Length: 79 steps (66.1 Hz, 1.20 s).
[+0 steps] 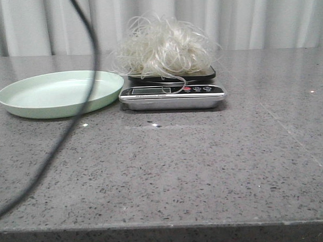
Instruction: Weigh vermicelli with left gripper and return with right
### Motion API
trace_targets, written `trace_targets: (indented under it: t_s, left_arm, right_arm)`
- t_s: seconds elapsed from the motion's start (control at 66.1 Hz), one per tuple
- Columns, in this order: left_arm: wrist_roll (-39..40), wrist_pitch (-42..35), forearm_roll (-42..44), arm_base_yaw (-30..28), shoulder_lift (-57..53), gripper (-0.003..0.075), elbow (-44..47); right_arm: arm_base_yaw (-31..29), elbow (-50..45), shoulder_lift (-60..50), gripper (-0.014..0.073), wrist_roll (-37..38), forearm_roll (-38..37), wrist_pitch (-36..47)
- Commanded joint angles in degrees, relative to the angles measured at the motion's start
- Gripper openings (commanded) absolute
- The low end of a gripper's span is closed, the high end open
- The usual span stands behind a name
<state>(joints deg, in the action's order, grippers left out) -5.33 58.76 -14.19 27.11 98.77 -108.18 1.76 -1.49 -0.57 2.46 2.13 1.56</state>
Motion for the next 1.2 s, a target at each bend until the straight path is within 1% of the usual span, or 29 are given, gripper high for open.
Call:
trace_targets:
  t_s: [0.0,0.045,0.061,0.076,0.091,0.106,0.121,0.136,0.151,0.167,0.182,0.197,0.242,0.257,0.272,0.288,0.333,0.348,0.363,0.378,0.394,0.5,0.696,0.923,1.075,1.181]
  left_arm:
    - [0.58,-6.52,0.87,-0.85,-9.2,0.0412,4.61]
    - [0.58,-9.04,2.32,-0.85,-12.5,0.0388,9.47]
    - [0.58,-9.04,2.32,-0.85,-12.5,0.0388,9.47]
    - [0.58,-10.31,3.14,-1.1,-14.91,0.0378,12.13]
    - [0.58,-10.31,3.14,-1.1,-14.91,0.0378,12.13]
    - [0.58,-11.54,3.46,-1.4,-16.95,0.0368,15.46]
    - [0.58,-11.54,3.46,-1.4,-16.95,0.0368,15.46]
    - [0.58,-13.14,3.46,-1.54,-18.93,0.0356,18.21]
    - [0.58,-13.14,3.46,-1.54,-18.93,0.0356,18.21]
    - [0.58,-14.45,3.62,-1.54,-21.52,0.0347,20.97]
    - [0.58,-14.45,3.62,-1.54,-21.52,0.0347,20.97]
    - [0.58,-15.42,4.31,-1.54,-23.07,0.0342,23.7]
    - [0.58,-17.14,5.02,-1.54,-25.19,0.0333,26.4]
    - [0.58,-18.47,5.25,-1.54,-27.81,0.0325,29.06]
    - [0.58,-18.47,5.25,-1.54,-27.81,0.0325,29.06]
    - [0.58,-19.75,5.25,-1.54,-29.34,0.0318,31.67]
    - [0.58,-21.01,5.25,-1.54,-31.95,0.031,34.16]
    - [0.58,-22.28,5.25,-1.54,-33.97,0.0303,37.2]
    - [0.58,-22.63,5.25,-1.54,-34.46,0.0302,37.2]
    - [0.58,-23.59,5.25,-1.54,-35.97,0.0296,39.5]
    - [0.58,-23.59,5.25,-1.54,-35.97,0.0296,39.5]
    - [0.58,-27.79,5.46,-1.54,-43.71,0.0265,47.95]
    - [0.58,-31.84,7.03,-1.54,-55.38,0.0207,59.35]
    - [0.58,-36.39,7.69,-1.54,-71.91,0.0125,71.73]
    - [0.58,-37.91,8.23,-1.54,-83.63,0.0127,78.83]
    - [0.58,-37.91,8.32,-1.54,-88.29,0.0127,81.56]
  right_arm:
    - [0.09,0.38,-0.97,0.0167,-0.45,0.05,4.13]
    - [0.09,0.38,-0.97,0.0167,-0.45,0.05,4.13]
    - [0.09,0.38,-0.97,0.0167,-0.45,0.05,4.13]
    - [0.09,0.38,-0.97,0.0167,-0.45,0.05,4.13]
    - [0.09,0.38,-0.97,0.0167,-0.45,0.05,4.13]
    - [0.09,0.38,-0.97,0.0167,-0.45,0.05,4.13]
    - [0.09,0.38,-0.97,0.0167,-0.45,0.05,4.13]
    - [0.09,0.38,-0.97,0.0167,-0.45,0.05,4.13]
    - [0.09,0.38,-0.97,0.0167,-0.45,0.05,4.13]
    - [0.09,0.38,-0.97,0.0167,-0.45,0.05,4.13]
    - [0.09,0.38,-0.97,0.0167,-0.45,0.05,4.13]
    - [0.09,0.38,-0.97,0.0167,-0.45,0.05,4.13]
    - [0.09,0.38,-0.97,0.0167,-0.45,0.05,4.13]
    - [0.09,0.38,-0.97,0.0167,-0.45,0.05,4.13]
    - [0.09,0.38,-0.97,0.0167,-0.45,0.05,4.13]
    - [0.09,0.38,-0.97,0.0167,-0.45,0.05,4.13]
    - [0.09,0.38,-0.97,0.0167,-0.45,0.05,4.13]
    - [0.09,0.38,-0.97,0.0167,-0.45,0.05,4.13]
    - [0.09,0.38,-0.97,0.0167,-0.45,0.05,4.13]
    - [0.09,0.38,-0.97,0.0167,-0.45,0.05,4.13]
    - [0.09,0.38,-0.97,0.0167,-0.45,0.05,4.13]
    - [0.09,0.38,-0.97,0.0167,-0.45,0.05,4.13]
    - [0.09,0.38,-0.97,0.0167,-0.45,0.05,4.13]
    - [0.09,0.38,-0.97,0.0167,-0.45,0.05,4.13]
    - [0.09,0.38,-0.97,0.0167,-0.45,0.05,4.13]
    - [0.09,0.38,-0.97,0.0167,-0.45,0.05,4.13]
